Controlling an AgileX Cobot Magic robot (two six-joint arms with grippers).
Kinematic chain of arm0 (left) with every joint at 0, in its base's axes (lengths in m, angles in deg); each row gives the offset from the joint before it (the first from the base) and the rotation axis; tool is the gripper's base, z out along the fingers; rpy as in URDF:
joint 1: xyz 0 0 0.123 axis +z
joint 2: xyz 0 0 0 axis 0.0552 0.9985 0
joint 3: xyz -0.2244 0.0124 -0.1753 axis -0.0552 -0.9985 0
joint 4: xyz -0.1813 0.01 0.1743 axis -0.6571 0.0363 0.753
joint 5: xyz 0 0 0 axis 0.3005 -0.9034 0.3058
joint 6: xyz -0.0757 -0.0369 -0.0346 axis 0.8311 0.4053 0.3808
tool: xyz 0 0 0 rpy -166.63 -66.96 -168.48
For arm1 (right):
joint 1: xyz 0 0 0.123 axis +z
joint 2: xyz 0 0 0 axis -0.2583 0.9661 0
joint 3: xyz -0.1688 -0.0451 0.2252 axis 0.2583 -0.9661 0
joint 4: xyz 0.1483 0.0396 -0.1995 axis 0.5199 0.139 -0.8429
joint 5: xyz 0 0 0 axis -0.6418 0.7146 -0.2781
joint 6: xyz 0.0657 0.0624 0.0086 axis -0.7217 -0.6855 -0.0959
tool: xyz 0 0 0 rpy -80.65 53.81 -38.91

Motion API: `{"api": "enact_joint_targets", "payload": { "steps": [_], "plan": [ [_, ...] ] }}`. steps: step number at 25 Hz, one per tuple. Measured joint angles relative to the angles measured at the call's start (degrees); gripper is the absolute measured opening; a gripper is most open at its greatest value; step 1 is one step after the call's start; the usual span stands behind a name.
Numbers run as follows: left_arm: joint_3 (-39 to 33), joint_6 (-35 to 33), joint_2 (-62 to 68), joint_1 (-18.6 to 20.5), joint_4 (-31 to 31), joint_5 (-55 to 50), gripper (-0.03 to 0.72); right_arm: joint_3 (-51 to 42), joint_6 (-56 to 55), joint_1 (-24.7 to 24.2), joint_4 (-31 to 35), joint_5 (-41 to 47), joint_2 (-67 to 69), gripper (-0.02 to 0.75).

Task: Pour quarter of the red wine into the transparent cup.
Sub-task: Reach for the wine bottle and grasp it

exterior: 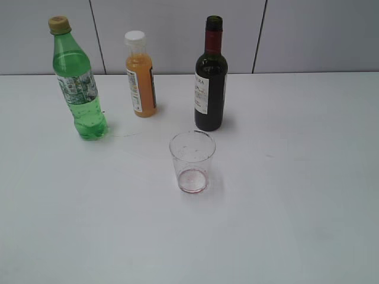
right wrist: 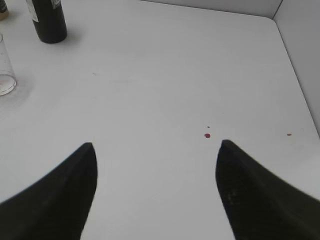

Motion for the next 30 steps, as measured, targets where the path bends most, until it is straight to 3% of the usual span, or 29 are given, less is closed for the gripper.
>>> {"api": "enact_joint_targets", "payload": {
  "steps": [7, 11, 14, 21, 24, 30],
  "plan": [
    [0.0, -13.2, 15.7, 0.0, -12.7, 16.1, 0.677, 0.0, 0.0, 0.0, 0.0, 0.0, 0.0, 0.592],
    [0.0, -18.4, 23.3, -1.1, -16.1, 22.8, 0.667, 0.0, 0.0, 0.0, 0.0, 0.0, 0.0, 0.592],
    [0.0, -19.2, 28.8, -4.2, -16.3, 29.2, 0.659, 0.0, 0.0, 0.0, 0.0, 0.0, 0.0, 0.592],
    [0.0, -19.0, 43.8, -16.0, -13.9, 49.2, 0.638, 0.0, 0.0, 0.0, 0.0, 0.0, 0.0, 0.592],
    [0.0, -12.1, 50.7, -17.9, -8.3, 55.3, 0.627, 0.0, 0.0, 0.0, 0.0, 0.0, 0.0, 0.592],
    [0.6, 14.1, 61.4, -15.7, 15.1, 69.2, 0.614, 0.0, 0.0, 0.0, 0.0, 0.0, 0.0, 0.592]
  ]
}}
